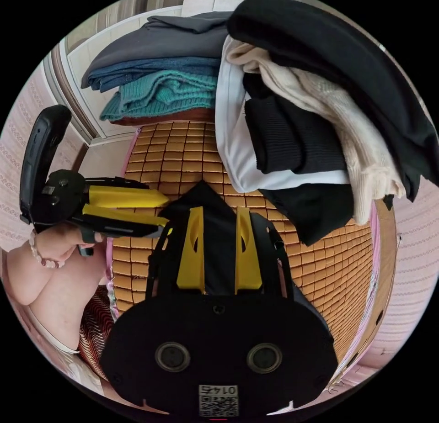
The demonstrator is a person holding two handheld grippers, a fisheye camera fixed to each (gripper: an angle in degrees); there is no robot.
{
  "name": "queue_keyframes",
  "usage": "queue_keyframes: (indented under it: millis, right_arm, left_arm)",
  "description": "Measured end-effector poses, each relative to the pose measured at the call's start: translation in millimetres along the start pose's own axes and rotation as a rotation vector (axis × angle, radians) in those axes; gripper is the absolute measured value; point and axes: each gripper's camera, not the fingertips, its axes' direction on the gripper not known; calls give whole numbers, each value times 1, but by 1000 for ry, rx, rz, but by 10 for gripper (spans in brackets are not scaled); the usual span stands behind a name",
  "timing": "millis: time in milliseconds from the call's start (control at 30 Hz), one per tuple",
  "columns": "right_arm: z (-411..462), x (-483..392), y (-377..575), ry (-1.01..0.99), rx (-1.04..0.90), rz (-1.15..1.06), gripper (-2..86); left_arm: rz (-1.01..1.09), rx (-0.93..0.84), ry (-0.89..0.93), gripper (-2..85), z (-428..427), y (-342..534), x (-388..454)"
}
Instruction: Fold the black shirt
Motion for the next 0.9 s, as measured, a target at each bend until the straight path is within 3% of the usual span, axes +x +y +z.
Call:
queue_keyframes:
  millis: [400, 667, 900]
  right_arm:
    - [18, -1, 33, 35, -94, -68, -5]
    - [-56, 51, 132, -58, 146, 174, -8]
    - [-196, 94, 330, 90, 492, 434, -2]
  left_arm:
    - [71, -51, -82, -6, 11, 5, 22]
    - [157, 84, 53, -10, -10, 15, 63]
    - [520, 298, 247, -10, -62, 33, 206]
